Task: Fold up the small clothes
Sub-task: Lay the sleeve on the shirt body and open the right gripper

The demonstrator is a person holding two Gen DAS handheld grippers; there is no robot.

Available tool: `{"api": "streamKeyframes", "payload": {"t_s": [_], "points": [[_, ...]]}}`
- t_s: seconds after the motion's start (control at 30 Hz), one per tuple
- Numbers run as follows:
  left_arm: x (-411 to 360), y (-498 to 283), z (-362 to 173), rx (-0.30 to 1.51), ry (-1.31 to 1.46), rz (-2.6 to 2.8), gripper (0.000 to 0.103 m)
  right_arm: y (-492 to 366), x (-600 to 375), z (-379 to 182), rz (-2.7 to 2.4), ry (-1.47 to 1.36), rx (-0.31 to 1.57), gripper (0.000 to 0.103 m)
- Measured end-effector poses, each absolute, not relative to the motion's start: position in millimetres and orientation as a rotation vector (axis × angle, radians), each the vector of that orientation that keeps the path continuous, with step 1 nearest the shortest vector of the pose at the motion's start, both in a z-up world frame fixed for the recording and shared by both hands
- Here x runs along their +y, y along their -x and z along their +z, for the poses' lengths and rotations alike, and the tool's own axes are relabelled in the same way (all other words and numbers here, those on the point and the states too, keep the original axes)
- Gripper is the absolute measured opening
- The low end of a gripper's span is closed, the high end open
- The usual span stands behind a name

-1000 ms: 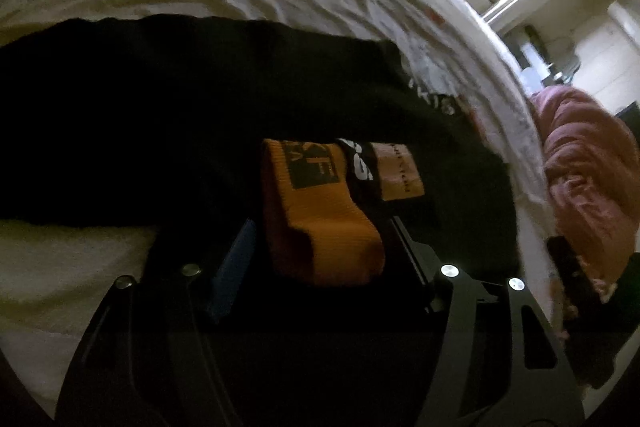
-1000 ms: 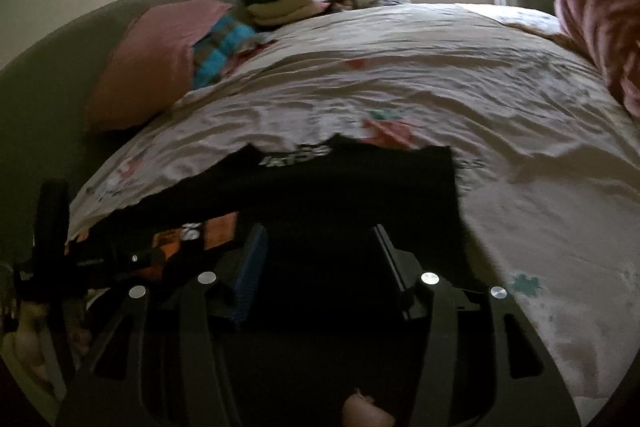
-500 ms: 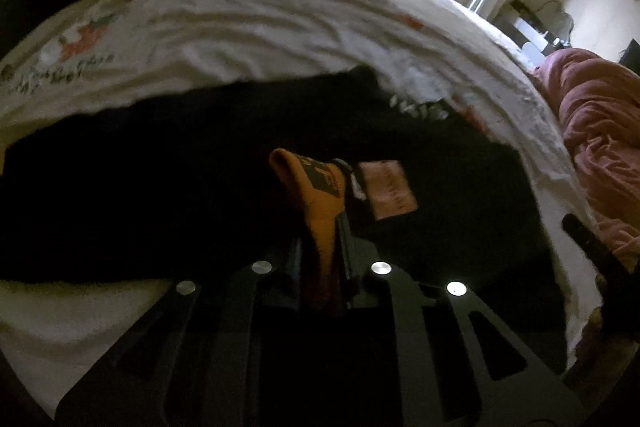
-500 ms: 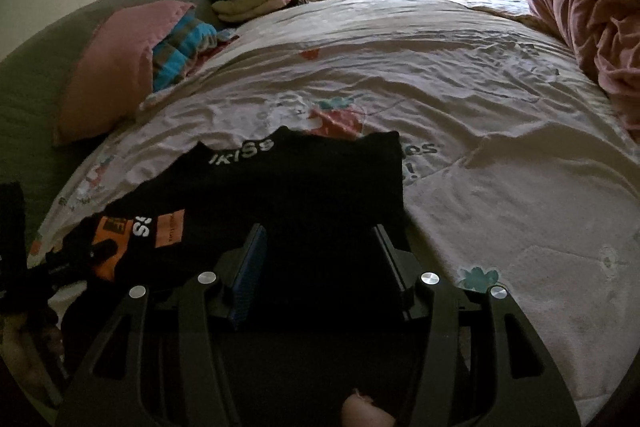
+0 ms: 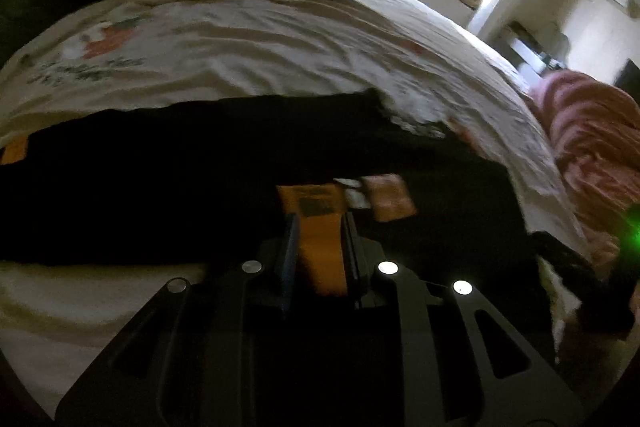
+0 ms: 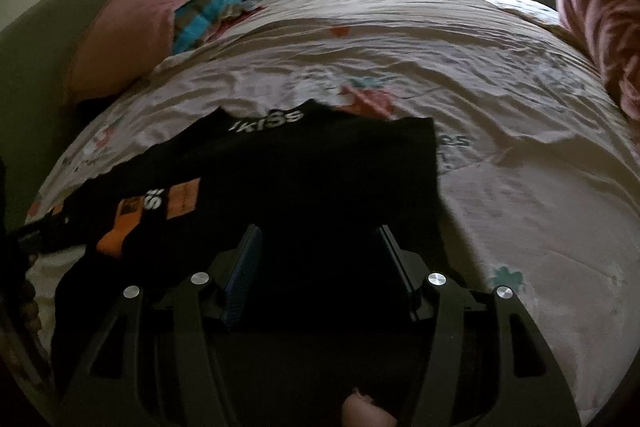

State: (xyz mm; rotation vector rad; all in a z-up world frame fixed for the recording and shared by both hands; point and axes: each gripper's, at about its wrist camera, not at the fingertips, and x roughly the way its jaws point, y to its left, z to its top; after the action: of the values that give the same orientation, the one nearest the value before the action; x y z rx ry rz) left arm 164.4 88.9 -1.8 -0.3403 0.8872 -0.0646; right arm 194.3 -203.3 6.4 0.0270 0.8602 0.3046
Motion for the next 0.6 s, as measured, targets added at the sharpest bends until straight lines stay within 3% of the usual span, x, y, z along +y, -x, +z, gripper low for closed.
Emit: {"api": "streamKeyframes", "payload": {"t_s": [0.13, 0.2, 0.37, 0.6], "points": [[66.9, -171.9, -17.7, 0.938, 0.328, -0.112, 0.017, -194.2, -193.1, -0.3, 0.332, 0.009, 0.895, 0.058], [59.9, -174.0, -31.3, 0.974, 0.301, -0.103, 0.026, -196.3, -194.7, -6.3, 0.316, 0.010, 0.922, 0.059], [65.7, -174.7, -49.1, 1.003, 0.336, -0.118, 0.029, -207.6, -209.8, -34.9, 0.240, -0.025, 1.047, 0.059], [69.7, -168.6, -44.7, 1.000, 0.342, -0.110, 0.033, -199.2, -212.0, -25.9, 0.255, -0.045, 1.004, 0.061]]}}
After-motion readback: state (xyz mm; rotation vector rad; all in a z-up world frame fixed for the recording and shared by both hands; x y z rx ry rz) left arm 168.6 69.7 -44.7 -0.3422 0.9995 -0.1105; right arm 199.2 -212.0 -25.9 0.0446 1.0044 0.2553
